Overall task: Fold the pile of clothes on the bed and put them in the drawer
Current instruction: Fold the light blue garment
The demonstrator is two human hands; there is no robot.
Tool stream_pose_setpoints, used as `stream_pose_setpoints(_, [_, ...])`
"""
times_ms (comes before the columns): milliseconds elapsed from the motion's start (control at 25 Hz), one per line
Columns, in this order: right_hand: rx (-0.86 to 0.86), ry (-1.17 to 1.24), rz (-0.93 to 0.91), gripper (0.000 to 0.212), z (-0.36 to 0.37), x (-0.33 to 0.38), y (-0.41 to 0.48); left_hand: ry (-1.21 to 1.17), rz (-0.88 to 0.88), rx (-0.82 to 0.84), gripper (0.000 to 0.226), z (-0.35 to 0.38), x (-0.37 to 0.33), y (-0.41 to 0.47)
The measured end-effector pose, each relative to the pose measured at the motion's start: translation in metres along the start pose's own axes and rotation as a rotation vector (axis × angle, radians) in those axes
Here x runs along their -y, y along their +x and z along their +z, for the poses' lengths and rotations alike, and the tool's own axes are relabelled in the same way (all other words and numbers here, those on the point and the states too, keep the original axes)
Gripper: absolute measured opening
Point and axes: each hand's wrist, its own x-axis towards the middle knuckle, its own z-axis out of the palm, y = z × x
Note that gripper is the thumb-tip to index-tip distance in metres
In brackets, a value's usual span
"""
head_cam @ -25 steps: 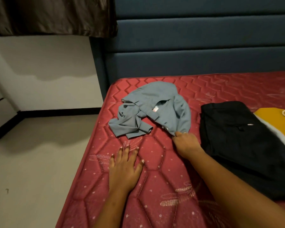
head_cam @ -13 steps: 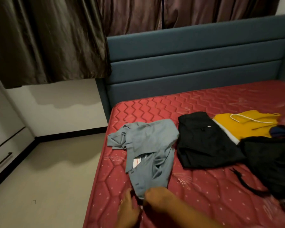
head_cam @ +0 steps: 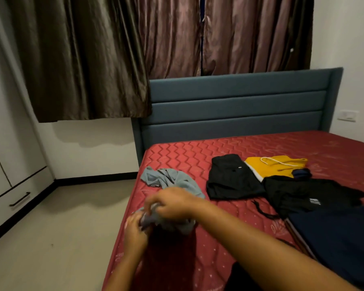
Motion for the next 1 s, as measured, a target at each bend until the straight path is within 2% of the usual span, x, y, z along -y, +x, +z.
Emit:
stream_pose_setpoints(80, [-0.192, 0.128, 0.012, 0.031, -0.042, 0.003, -0.01, 0.125, -0.135, 0.023, 0.026, -0.031, -0.046, -0.012])
stream_pose_setpoints(120, [-0.278, 0.186, 0.0, 0.03, -0.061, 0.008, -0.019, 0.133, -0.107, 0.001, 0.02, -0.044, -0.062, -0.013])
stream_pose_setpoints(160, [-0.349, 0.224, -0.033, 0.028, -0.079, 0.014, -0.029, 0.04, -0.084, 0.069, 0.015, -0.059, -0.077, -0.019])
stream_pose_setpoints(200, [-0.414, 0.252, -0.069, 0.027, -0.096, 0.022, -0.04, -0.16, -0.059, 0.185, 0.015, -0.072, -0.087, -0.018])
stream_pose_setpoints(280, [-0.543, 0.284, -0.118, 0.027, -0.129, 0.035, -0.061, -0.456, -0.05, 0.401, 0.037, -0.11, -0.111, -0.012])
stream_pose_setpoints(360, [-0.638, 0.329, -0.115, 0.027, -0.156, 0.036, -0.082, -0.477, -0.019, 0.629, 0.057, -0.165, -0.14, -0.009])
stream_pose_setpoints(440, [-0.645, 0.316, -0.02, 0.031, -0.172, 0.02, -0.09, -0.41, -0.012, 0.832, 0.042, -0.215, -0.172, -0.007])
stream_pose_setpoints(480, [-0.633, 0.273, 0.06, 0.033, -0.173, 0.009, -0.087, -0.375, -0.013, 0.874, 0.032, -0.228, -0.184, -0.005])
stream_pose_setpoints(560, [-0.604, 0.129, 0.279, 0.027, -0.163, -0.02, -0.068, -0.24, -0.014, 0.813, 0.018, -0.225, -0.191, 0.006])
stream_pose_setpoints(640, [-0.55, -0.04, 0.472, 0.026, -0.13, -0.054, -0.046, 0.034, 0.063, 0.663, 0.017, -0.191, -0.178, 0.017])
stream_pose_setpoints(720, [-0.491, -0.106, 0.544, 0.026, -0.075, -0.087, -0.031, 0.317, 0.14, 0.54, 0.018, -0.14, -0.139, 0.021])
stream_pose_setpoints(840, [-0.381, -0.046, 0.607, 0.03, -0.004, -0.126, -0.018, 0.661, 0.197, 0.385, 0.017, -0.083, -0.078, 0.019])
stream_pose_setpoints(920, [-0.449, -0.014, 0.605, 0.031, -0.001, -0.137, -0.001, 0.749, 0.305, 0.23, 0.02, -0.075, -0.065, 0.037])
stream_pose_setpoints(1000, [-0.679, -0.013, 0.505, 0.028, -0.022, -0.138, 0.021, 0.774, 0.424, 0.023, 0.023, -0.087, -0.075, 0.07])
